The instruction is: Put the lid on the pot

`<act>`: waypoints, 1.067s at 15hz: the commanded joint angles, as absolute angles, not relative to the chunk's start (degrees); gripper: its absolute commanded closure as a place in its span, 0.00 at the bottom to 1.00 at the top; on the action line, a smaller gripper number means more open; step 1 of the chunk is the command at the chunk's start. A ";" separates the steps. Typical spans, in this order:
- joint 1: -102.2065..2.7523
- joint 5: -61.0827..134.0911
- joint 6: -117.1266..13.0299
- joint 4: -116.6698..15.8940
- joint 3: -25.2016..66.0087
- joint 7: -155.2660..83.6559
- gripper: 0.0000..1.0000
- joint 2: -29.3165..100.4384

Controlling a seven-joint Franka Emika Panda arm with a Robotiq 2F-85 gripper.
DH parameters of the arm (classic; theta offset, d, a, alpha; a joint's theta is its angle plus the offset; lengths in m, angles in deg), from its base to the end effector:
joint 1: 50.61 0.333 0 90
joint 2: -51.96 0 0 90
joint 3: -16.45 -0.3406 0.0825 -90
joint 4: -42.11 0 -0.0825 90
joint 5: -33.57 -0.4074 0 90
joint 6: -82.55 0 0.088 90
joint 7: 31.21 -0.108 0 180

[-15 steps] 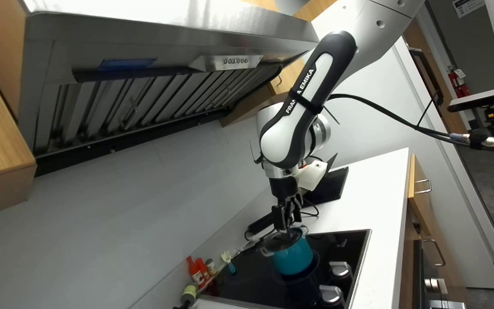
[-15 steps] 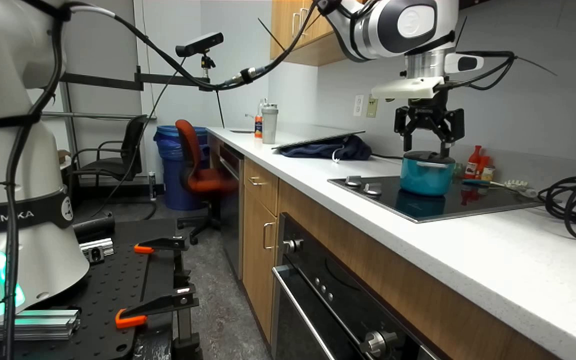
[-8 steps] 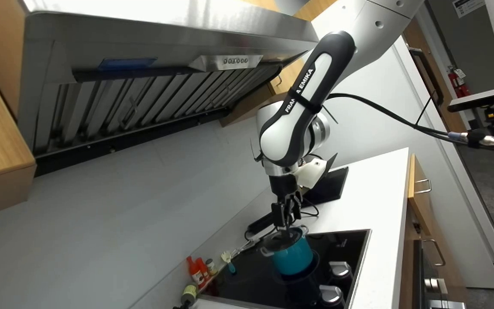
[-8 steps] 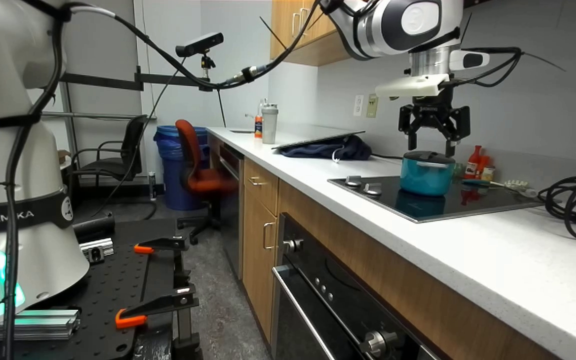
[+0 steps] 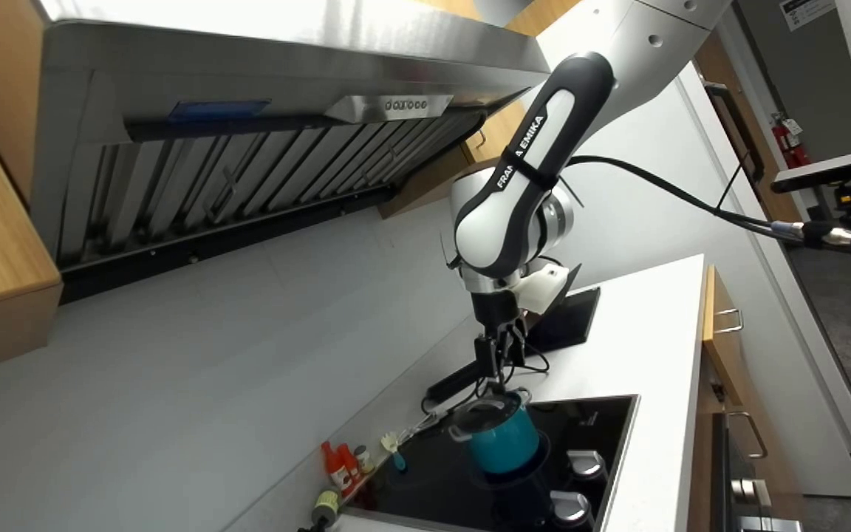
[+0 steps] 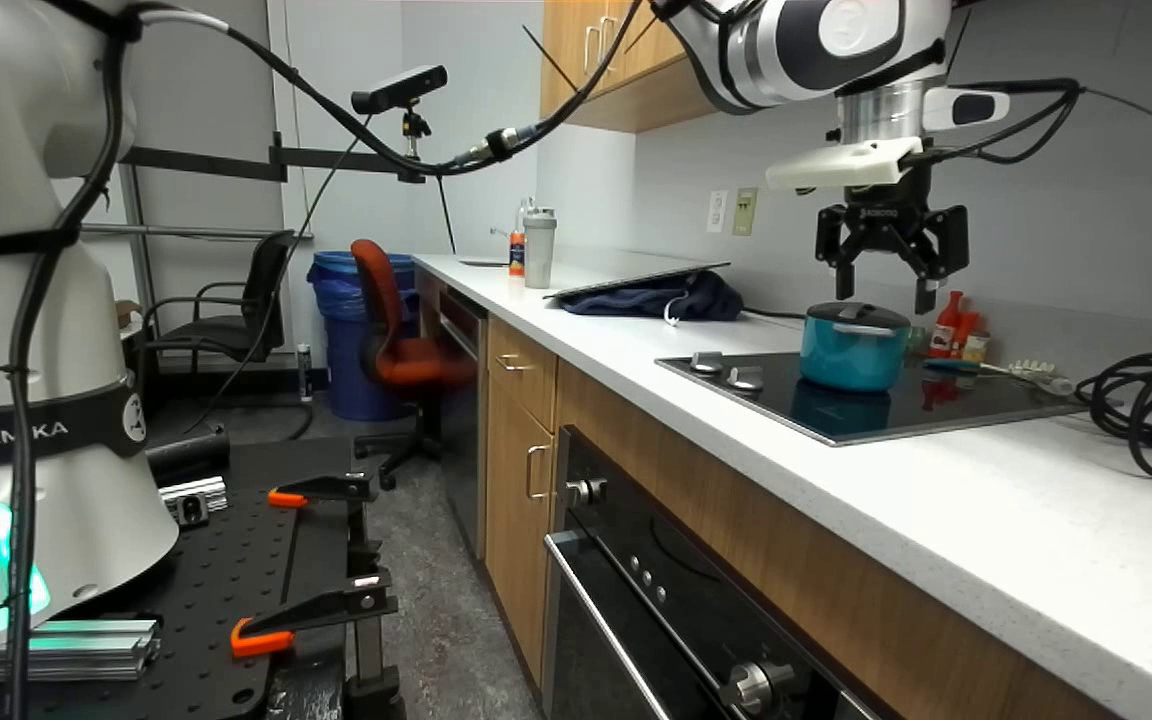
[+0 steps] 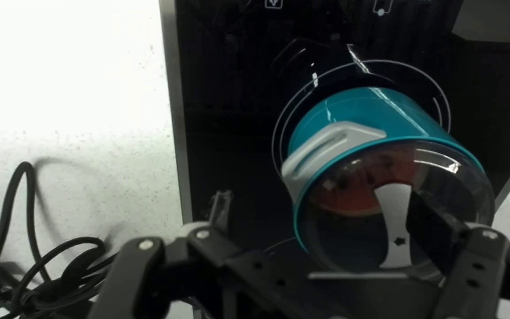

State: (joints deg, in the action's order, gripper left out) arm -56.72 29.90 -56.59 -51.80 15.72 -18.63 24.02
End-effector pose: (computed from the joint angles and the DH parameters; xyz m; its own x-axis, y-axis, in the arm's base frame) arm 0.7348 -0.0703 0.3734 0.9502 0.0782 0.3017 0.0802 -0.9968 0.0055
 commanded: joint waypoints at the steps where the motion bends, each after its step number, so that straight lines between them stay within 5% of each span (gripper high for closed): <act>1: -57.97 29.42 -55.23 -52.90 15.57 -17.44 0.00 25.86; 16: -61.51 26.95 -56.01 -66.11 15.41 -9.21 0.03 34.94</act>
State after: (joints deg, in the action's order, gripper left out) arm -60.41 28.83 -56.59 -61.95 15.74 -12.16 31.06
